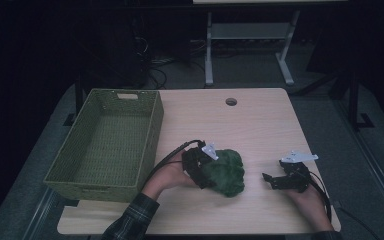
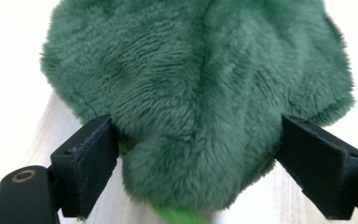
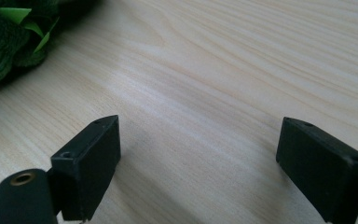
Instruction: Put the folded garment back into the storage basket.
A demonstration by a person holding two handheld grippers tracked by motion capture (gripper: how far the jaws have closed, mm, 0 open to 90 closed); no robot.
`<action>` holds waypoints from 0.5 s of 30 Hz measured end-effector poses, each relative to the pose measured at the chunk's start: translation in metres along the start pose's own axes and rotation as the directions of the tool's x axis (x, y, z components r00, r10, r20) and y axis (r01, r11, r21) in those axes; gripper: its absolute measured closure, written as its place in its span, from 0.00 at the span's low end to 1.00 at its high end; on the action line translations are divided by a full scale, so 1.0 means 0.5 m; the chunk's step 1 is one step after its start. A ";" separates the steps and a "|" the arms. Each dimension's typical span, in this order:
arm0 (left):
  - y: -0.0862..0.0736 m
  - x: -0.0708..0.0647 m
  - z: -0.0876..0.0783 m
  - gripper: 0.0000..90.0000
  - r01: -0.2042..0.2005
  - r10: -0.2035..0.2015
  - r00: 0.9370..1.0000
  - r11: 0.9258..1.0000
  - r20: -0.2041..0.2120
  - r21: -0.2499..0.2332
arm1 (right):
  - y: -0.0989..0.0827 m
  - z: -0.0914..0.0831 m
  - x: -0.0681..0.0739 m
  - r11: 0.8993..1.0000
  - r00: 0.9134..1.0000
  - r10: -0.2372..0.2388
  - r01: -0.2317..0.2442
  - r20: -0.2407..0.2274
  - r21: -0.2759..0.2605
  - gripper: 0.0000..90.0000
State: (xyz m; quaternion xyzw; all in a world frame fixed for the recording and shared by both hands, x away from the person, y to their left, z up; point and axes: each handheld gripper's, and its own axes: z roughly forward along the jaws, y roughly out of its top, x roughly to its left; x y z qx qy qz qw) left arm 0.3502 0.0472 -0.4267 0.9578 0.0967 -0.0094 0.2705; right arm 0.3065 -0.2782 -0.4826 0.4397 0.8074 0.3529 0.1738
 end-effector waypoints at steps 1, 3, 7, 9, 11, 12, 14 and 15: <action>-0.001 0.000 0.005 0.15 -0.002 0.002 1.000 1.000 0.003 0.008 | 0.000 0.000 0.000 1.000 1.000 0.000 0.000 0.000 0.000 0.15; -0.001 -0.001 0.014 0.15 -0.013 0.013 1.000 1.000 0.002 0.021 | 0.000 0.000 0.000 1.000 1.000 0.001 -0.001 0.001 -0.001 0.15; -0.003 -0.001 0.029 0.16 -0.029 0.029 1.000 0.999 -0.010 0.045 | 0.000 0.000 0.000 1.000 1.000 0.001 -0.001 0.002 -0.001 0.15; -0.003 -0.002 0.035 0.16 -0.029 0.030 0.999 0.998 -0.017 0.051 | 0.000 0.000 0.000 1.000 1.000 0.001 -0.001 0.002 -0.001 0.15; -0.003 -0.002 0.041 0.18 -0.035 0.037 0.999 0.997 -0.029 0.065 | 0.000 0.000 0.000 1.000 1.000 0.002 -0.002 0.002 -0.002 0.15; -0.003 -0.002 0.043 0.20 -0.039 0.041 0.999 0.997 -0.034 0.072 | 0.000 0.000 0.000 1.000 1.000 0.003 -0.003 0.003 -0.002 0.15; -0.003 0.000 0.045 0.24 -0.037 0.041 0.998 0.996 -0.045 0.076 | 0.000 0.000 0.000 1.000 1.000 0.005 -0.005 0.004 -0.002 0.15; -0.004 0.001 0.045 0.27 -0.036 0.040 0.998 0.996 -0.049 0.081 | 0.000 0.000 0.000 1.000 1.000 0.005 -0.005 0.004 -0.002 0.15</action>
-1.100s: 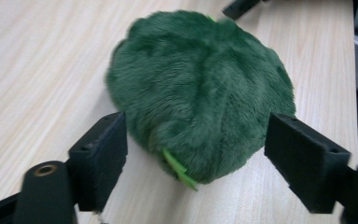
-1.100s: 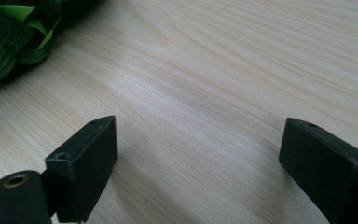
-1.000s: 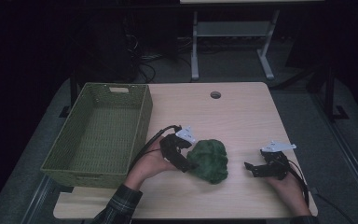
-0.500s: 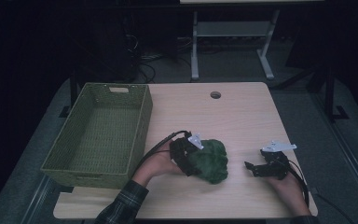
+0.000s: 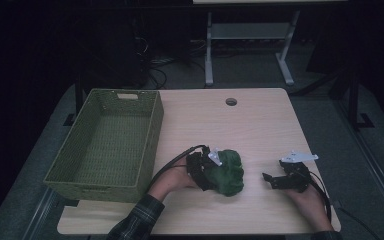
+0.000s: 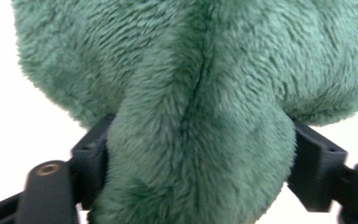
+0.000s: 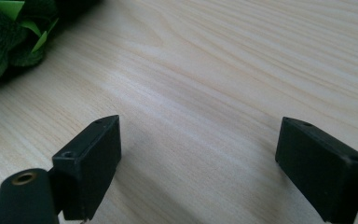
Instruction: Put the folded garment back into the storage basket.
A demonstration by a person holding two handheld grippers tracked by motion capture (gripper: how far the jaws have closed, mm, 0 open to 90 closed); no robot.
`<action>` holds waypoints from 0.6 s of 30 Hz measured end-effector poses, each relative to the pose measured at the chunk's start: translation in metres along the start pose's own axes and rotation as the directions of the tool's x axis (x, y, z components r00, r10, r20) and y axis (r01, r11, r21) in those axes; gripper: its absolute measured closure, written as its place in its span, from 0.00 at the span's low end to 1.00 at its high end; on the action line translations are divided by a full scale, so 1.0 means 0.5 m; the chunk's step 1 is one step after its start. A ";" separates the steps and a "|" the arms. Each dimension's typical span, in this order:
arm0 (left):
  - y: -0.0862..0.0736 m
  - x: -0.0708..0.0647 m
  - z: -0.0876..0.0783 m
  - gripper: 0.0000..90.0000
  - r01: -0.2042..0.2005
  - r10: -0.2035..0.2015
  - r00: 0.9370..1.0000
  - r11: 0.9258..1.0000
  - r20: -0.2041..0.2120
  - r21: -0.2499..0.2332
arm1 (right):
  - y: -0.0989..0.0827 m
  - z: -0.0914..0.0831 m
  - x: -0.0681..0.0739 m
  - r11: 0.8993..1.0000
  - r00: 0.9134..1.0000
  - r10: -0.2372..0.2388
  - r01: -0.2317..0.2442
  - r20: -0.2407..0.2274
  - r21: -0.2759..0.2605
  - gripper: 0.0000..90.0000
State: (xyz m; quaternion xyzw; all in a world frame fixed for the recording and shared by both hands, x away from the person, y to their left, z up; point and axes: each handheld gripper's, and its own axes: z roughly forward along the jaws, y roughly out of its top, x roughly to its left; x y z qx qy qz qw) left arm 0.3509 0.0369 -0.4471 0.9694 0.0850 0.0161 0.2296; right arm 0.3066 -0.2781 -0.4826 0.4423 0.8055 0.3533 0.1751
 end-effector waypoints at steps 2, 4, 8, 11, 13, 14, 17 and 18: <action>-0.001 0.002 0.001 0.32 0.000 0.000 1.000 1.000 -0.003 0.006 | 0.000 0.000 0.000 1.000 1.000 0.001 -0.001 0.001 0.000 0.15; -0.001 0.003 -0.001 0.40 0.002 -0.002 1.000 1.000 -0.003 0.009 | 0.000 0.000 0.000 1.000 1.000 0.001 -0.001 0.001 0.000 0.15; 0.001 0.007 -0.008 0.66 0.009 -0.010 1.000 1.000 0.014 0.027 | 0.000 0.000 0.000 1.000 1.000 -0.001 0.001 0.002 -0.002 0.15; -0.001 0.009 -0.009 0.81 0.027 -0.027 0.999 0.999 0.030 0.026 | 0.000 0.000 0.000 1.000 1.000 0.000 0.000 0.003 -0.001 0.15; -0.002 0.010 -0.011 0.84 0.040 -0.041 0.999 0.999 0.036 0.023 | 0.000 0.000 0.000 1.000 1.000 0.000 0.000 0.003 -0.001 0.15; -0.003 0.010 -0.012 0.84 0.042 -0.042 0.998 0.999 0.041 0.022 | 0.000 0.000 0.000 1.000 1.000 -0.001 0.001 0.003 -0.001 0.15; -0.004 0.012 -0.017 0.86 0.061 -0.062 0.997 0.998 0.052 0.013 | 0.000 0.000 0.000 1.000 1.000 -0.001 0.001 0.003 -0.002 0.15; -0.004 0.012 -0.020 0.86 0.069 -0.069 0.996 0.998 0.052 0.006 | 0.000 0.000 0.000 1.000 1.000 0.000 0.000 0.003 -0.002 0.15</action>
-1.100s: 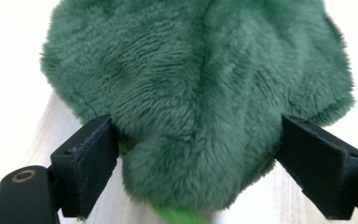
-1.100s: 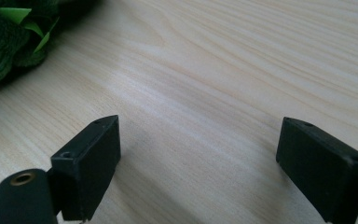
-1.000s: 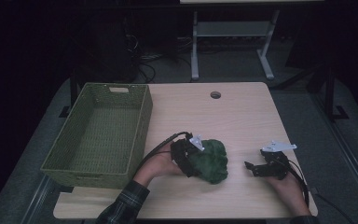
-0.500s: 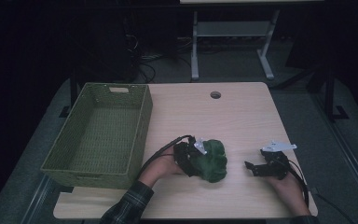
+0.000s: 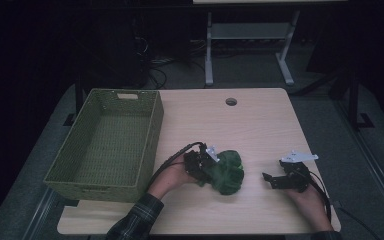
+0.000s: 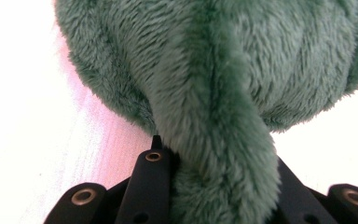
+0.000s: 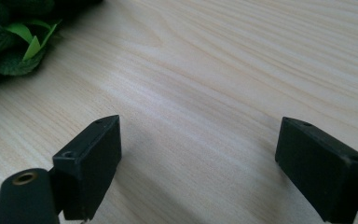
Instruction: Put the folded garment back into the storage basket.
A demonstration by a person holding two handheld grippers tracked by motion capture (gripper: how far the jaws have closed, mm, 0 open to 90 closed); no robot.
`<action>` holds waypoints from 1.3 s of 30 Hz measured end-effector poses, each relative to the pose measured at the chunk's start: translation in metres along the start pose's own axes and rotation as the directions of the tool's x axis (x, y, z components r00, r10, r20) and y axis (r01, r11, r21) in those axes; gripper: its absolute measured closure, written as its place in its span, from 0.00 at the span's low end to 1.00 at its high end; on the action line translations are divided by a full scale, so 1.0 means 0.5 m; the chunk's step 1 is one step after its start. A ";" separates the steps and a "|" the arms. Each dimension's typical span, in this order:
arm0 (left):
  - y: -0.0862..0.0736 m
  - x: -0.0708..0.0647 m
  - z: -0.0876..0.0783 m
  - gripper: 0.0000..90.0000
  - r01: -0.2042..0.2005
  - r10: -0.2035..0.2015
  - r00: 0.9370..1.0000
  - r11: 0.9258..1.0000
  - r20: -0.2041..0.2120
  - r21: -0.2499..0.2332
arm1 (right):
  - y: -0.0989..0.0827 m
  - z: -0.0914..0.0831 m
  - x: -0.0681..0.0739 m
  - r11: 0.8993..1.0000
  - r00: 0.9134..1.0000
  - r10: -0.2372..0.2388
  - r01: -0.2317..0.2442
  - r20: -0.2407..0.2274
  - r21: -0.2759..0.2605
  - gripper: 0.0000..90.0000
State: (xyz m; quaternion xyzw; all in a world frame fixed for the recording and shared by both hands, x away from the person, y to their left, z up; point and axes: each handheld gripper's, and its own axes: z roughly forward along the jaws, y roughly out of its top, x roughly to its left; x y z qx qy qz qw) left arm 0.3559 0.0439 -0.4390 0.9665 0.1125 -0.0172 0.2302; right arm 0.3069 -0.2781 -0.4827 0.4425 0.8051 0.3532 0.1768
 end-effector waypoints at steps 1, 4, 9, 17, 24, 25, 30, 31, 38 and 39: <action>0.001 -0.001 -0.003 0.86 0.007 -0.007 1.000 1.000 0.002 -0.003 | 0.000 0.000 0.000 1.000 1.000 0.000 0.000 0.000 0.000 0.15; 0.003 -0.002 -0.014 0.86 0.017 -0.017 1.000 1.000 -0.001 -0.015 | 0.000 0.000 0.000 1.000 1.000 0.001 -0.001 0.000 0.000 0.15; 0.008 -0.004 -0.034 0.86 0.031 -0.031 1.000 0.999 -0.002 -0.044 | 0.000 0.000 0.000 1.000 1.000 -0.001 0.001 0.000 0.000 0.15; 0.016 -0.008 -0.080 0.86 0.045 -0.045 0.999 0.996 0.008 -0.077 | 0.000 0.000 0.000 1.000 1.000 0.002 -0.002 0.000 0.001 0.15; 0.024 -0.011 -0.139 0.86 0.057 -0.057 0.998 0.993 0.003 -0.100 | 0.000 0.000 0.000 1.000 1.000 -0.001 0.001 0.000 0.001 0.15; 0.025 -0.011 -0.146 0.86 0.052 -0.052 0.999 0.994 0.003 -0.098 | 0.000 0.000 0.000 1.000 1.000 -0.001 0.001 0.000 0.000 0.15; 0.027 -0.010 -0.187 0.86 0.052 -0.053 0.999 0.993 -0.005 -0.109 | 0.000 0.000 0.000 1.000 1.000 -0.001 0.001 0.000 0.000 0.15; 0.028 -0.010 -0.194 0.86 0.053 -0.054 0.999 0.992 -0.008 -0.114 | 0.000 0.000 0.000 1.000 1.000 -0.001 0.001 0.000 0.000 0.15; 0.020 -0.005 -0.247 0.86 0.059 -0.063 0.998 0.990 -0.024 -0.129 | 0.000 0.000 0.000 1.000 1.000 -0.001 0.001 0.000 0.000 0.15; 0.017 -0.003 -0.255 0.86 0.060 -0.065 0.998 0.989 -0.026 -0.134 | 0.000 0.000 0.000 1.000 1.000 -0.001 0.001 0.000 0.000 0.15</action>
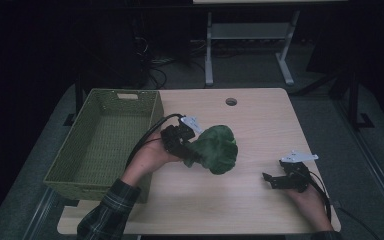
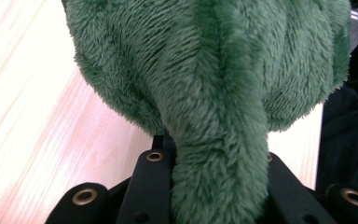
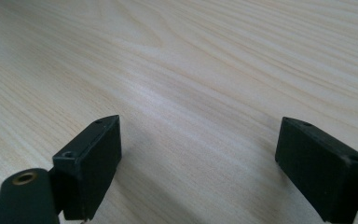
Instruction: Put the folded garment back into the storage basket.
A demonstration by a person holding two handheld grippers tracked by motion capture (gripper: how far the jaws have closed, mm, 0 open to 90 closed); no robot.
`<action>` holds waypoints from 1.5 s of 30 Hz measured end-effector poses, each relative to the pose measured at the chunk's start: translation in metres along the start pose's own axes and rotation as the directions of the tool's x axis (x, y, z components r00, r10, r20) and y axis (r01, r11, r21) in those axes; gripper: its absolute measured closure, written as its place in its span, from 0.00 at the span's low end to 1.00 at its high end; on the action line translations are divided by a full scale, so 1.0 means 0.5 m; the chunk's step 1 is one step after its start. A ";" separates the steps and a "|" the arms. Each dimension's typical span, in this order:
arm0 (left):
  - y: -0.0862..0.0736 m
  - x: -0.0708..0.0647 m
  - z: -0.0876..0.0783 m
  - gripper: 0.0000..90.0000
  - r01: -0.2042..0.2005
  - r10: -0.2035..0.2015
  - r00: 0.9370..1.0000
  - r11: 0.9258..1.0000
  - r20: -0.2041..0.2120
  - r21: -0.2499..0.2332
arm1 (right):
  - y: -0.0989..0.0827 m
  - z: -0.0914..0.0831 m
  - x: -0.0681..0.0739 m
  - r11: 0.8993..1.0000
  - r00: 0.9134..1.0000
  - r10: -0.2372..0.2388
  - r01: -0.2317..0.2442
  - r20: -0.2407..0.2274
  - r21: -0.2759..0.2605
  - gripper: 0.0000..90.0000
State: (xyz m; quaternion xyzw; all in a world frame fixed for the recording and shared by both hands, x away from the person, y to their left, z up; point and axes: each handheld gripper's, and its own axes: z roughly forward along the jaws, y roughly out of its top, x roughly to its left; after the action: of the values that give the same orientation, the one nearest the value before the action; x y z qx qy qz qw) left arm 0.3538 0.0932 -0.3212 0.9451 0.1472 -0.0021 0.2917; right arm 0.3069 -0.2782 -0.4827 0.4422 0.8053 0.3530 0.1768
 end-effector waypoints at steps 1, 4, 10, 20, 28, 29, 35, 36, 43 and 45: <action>-0.002 0.002 -0.008 0.86 0.005 -0.005 1.000 1.000 -0.006 -0.002 | 0.000 0.000 0.000 1.000 1.000 0.000 0.000 0.000 0.000 0.15; -0.008 0.008 -0.033 0.86 0.013 -0.014 1.000 1.000 -0.025 -0.008 | 0.000 0.000 0.000 1.000 1.000 0.000 0.000 0.000 0.000 0.15; -0.032 0.024 -0.082 0.86 0.043 -0.045 0.997 0.999 -0.066 -0.029 | 0.000 0.000 0.000 1.000 1.000 0.000 0.000 0.000 0.000 0.15; -0.104 0.056 -0.163 0.86 0.122 -0.131 0.981 0.990 -0.143 -0.069 | 0.000 0.000 0.000 1.000 1.000 0.000 0.000 0.000 0.000 0.15; -0.172 0.074 -0.221 0.86 0.190 -0.208 0.955 0.977 -0.213 -0.100 | 0.000 0.000 0.000 1.000 1.000 0.003 -0.003 0.002 0.000 0.15; -0.181 0.076 -0.228 0.86 0.198 -0.216 0.951 0.975 -0.221 -0.103 | 0.000 0.000 0.000 1.000 1.000 0.003 -0.003 0.002 0.000 0.15; -0.234 0.084 -0.263 0.86 0.249 -0.275 0.925 0.960 -0.260 -0.129 | 0.001 0.001 0.001 1.000 1.000 0.002 -0.002 -0.001 0.011 0.11; -0.242 0.086 -0.267 0.86 0.261 -0.288 0.920 0.956 -0.267 -0.133 | 0.001 0.002 0.001 1.000 1.000 0.003 -0.002 -0.002 0.013 0.10; -0.305 0.099 -0.291 0.86 0.331 -0.361 0.878 0.932 -0.316 -0.146 | 0.002 0.005 0.001 1.000 1.000 0.005 -0.005 0.003 0.027 0.03; -0.324 0.103 -0.291 0.86 0.351 -0.383 0.864 0.924 -0.328 -0.154 | 0.002 0.005 0.001 1.000 1.000 0.005 -0.005 0.003 0.027 0.03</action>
State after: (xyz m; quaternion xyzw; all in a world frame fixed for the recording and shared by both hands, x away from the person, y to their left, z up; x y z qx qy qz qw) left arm 0.3459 0.3151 -0.2941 0.8708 0.3741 0.1177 0.2966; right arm 0.3088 -0.2765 -0.4837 0.4472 0.8087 0.3418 0.1708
